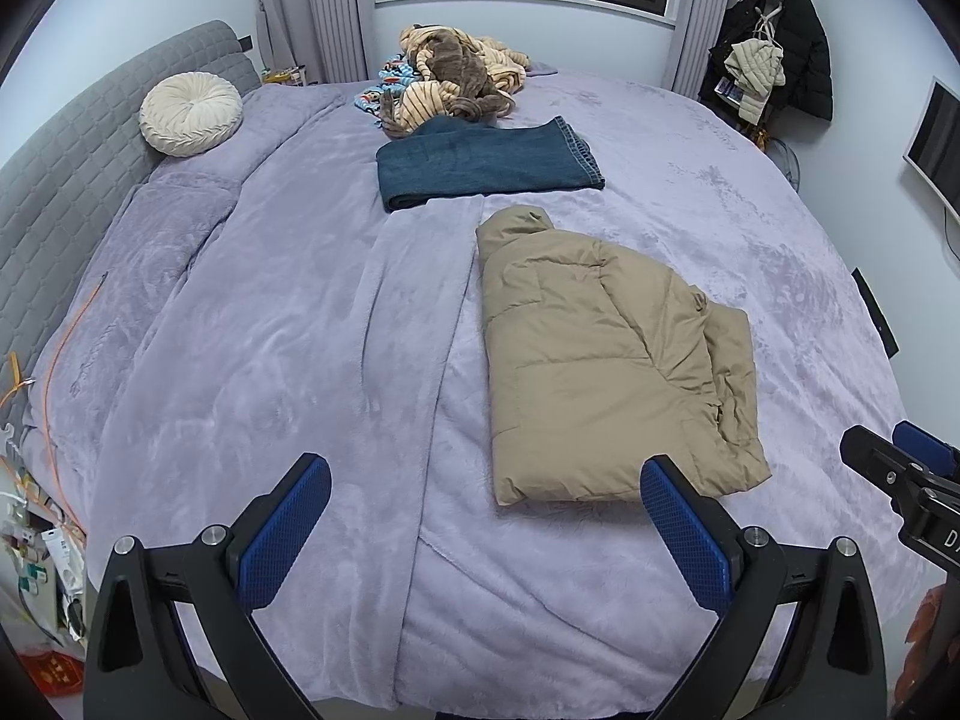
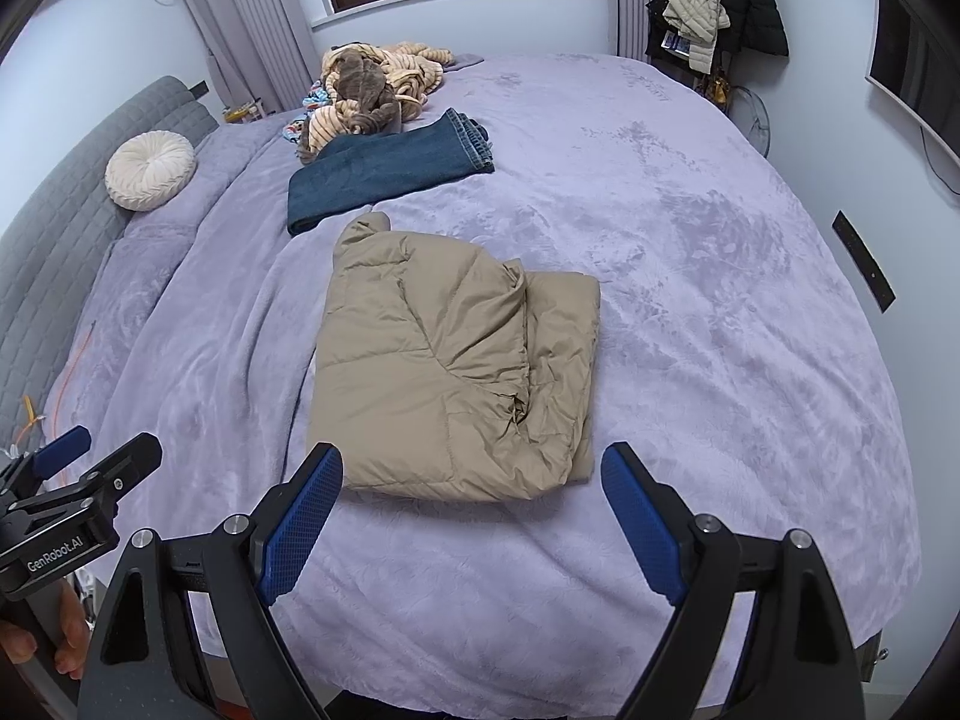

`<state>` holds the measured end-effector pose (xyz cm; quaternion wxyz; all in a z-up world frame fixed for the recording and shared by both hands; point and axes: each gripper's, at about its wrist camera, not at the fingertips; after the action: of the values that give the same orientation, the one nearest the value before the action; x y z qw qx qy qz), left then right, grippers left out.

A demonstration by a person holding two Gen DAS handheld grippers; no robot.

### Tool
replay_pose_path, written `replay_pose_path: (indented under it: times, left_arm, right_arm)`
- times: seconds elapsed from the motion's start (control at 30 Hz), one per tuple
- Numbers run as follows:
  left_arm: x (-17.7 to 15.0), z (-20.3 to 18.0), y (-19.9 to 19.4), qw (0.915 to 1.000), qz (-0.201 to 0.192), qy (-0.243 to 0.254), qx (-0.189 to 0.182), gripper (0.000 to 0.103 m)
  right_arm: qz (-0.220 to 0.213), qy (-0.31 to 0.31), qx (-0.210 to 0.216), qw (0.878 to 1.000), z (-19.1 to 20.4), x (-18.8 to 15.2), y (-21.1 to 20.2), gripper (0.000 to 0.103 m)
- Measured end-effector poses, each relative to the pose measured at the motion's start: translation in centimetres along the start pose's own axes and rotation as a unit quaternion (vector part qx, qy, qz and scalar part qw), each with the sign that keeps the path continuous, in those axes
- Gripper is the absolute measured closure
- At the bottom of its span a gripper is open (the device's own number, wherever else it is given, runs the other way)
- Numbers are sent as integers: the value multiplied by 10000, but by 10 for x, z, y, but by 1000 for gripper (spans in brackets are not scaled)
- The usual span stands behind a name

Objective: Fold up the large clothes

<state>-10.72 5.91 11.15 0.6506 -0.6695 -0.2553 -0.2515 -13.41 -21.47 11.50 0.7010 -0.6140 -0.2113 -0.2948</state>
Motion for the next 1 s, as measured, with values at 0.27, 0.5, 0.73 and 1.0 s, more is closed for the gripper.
replay_pose_path:
  times: [0.27, 0.5, 0.73, 1.0]
  left_arm:
    - [-1, 2, 0, 10000, -8, 1, 0, 0]
    - [-2, 5, -1, 10000, -7, 4, 42, 0]
    - [-3, 7, -1, 10000, 5, -38, 67, 0]
    - [-4, 6, -2, 9999, -8, -125, 27, 0]
  right_arm:
    - [3, 3, -2, 10000, 1, 0, 0, 13]
    - [6, 2, 0, 10000, 2, 0, -1, 13]
    - [18, 11, -8, 10000, 3, 0, -1, 13]
    - [72, -5, 11, 10000, 5, -7, 0, 13]
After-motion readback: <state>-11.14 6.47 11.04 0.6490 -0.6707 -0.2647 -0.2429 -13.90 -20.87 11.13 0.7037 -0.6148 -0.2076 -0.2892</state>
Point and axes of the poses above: each gripper's, at about its wrist camera, not at the fingertips, and y roughly the way its jaws point, z to its left, x to its top, and after that the axes turned 10 degrees about -z, right-handed
